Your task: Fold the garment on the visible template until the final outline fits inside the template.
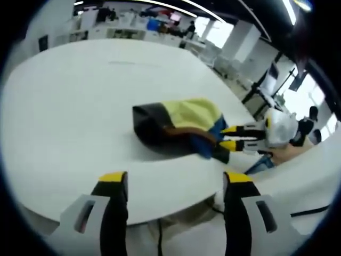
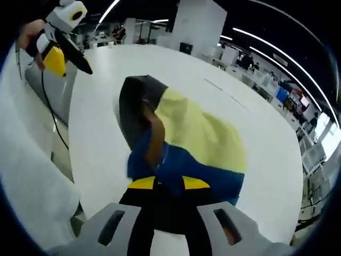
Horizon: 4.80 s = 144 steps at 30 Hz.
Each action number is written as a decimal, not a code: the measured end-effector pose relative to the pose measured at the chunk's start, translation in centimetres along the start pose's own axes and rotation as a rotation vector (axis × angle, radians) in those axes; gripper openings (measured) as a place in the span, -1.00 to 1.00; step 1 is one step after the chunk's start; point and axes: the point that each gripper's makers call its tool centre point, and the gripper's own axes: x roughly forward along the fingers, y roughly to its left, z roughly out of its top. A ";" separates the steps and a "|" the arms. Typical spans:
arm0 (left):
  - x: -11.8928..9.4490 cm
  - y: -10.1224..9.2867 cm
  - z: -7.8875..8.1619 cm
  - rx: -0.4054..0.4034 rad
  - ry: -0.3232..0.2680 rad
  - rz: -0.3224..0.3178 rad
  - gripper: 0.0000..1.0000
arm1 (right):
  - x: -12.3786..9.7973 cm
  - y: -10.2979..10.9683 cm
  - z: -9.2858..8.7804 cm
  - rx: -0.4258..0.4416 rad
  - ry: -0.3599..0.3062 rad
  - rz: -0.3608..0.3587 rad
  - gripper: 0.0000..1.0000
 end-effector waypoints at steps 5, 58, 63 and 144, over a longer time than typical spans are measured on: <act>0.0 0.1 -0.1 -0.005 0.002 0.003 0.37 | 0.3 -0.2 0.2 -0.016 0.003 -0.006 -0.66; 3.3 -2.0 0.9 0.345 -0.052 0.041 0.21 | -6.0 -4.0 4.7 0.186 -0.139 -0.116 -0.97; 3.6 -2.0 1.0 0.400 -0.053 0.063 0.22 | -6.8 -4.6 6.3 0.204 -0.174 -0.115 -0.97; 5.4 -3.2 9.4 0.618 -0.247 0.105 -1.00 | -9.7 -5.4 11.6 0.258 -0.294 -0.120 -0.97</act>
